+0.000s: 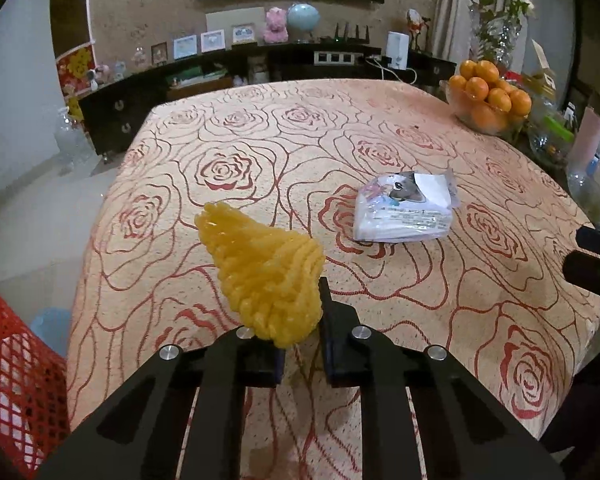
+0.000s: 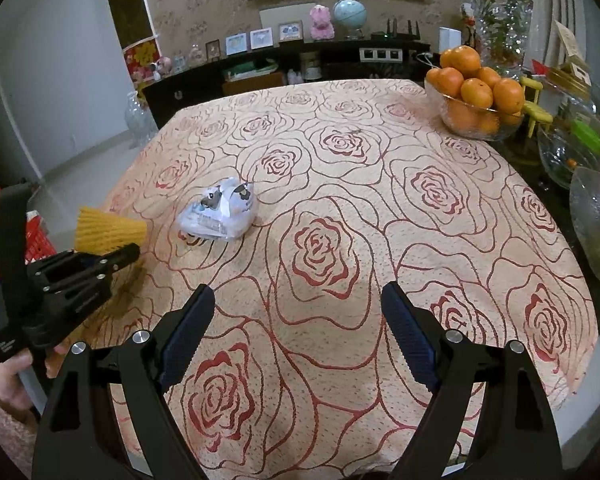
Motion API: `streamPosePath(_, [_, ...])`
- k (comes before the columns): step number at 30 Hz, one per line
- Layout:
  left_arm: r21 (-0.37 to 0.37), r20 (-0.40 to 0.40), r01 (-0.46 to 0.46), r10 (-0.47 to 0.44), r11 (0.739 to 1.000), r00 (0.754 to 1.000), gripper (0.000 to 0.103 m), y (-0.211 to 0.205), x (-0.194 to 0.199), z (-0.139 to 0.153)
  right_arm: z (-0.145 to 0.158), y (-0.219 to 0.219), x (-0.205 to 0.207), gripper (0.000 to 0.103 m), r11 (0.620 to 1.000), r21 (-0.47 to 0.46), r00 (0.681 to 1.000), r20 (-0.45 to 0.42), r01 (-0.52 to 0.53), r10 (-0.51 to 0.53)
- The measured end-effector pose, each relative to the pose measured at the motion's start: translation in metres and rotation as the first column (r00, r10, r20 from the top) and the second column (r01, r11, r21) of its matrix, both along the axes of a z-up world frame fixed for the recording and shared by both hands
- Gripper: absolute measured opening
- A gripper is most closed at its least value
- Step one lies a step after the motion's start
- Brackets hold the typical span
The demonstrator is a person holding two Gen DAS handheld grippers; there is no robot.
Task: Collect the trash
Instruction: 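Hold the yellow net in the left tool while the right tool approaches the clear wrapper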
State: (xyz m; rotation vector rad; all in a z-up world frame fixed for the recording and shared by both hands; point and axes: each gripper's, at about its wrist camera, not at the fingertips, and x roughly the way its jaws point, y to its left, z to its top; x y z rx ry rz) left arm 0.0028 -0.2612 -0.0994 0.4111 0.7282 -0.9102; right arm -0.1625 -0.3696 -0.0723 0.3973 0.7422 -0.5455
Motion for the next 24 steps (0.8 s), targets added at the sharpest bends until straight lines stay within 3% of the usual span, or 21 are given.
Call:
streamPosePath(12, [-0.047,0.01,-0.004,0.005,0.999,1.0,0.013,0.031,-0.002,0.015,-0.008,0.006,0.015,0.082,1.0,-0.001,0.999,-0.028,-0.02,0.02])
streamPosePath(24, [-0.044,-0.153,-0.041,0.034,0.998,0.988,0.017,0.068,0.027,0.001,-0.011,0.011,0.028,0.082,0.999,0.01,0.998,-0.026,-0.051,0.051])
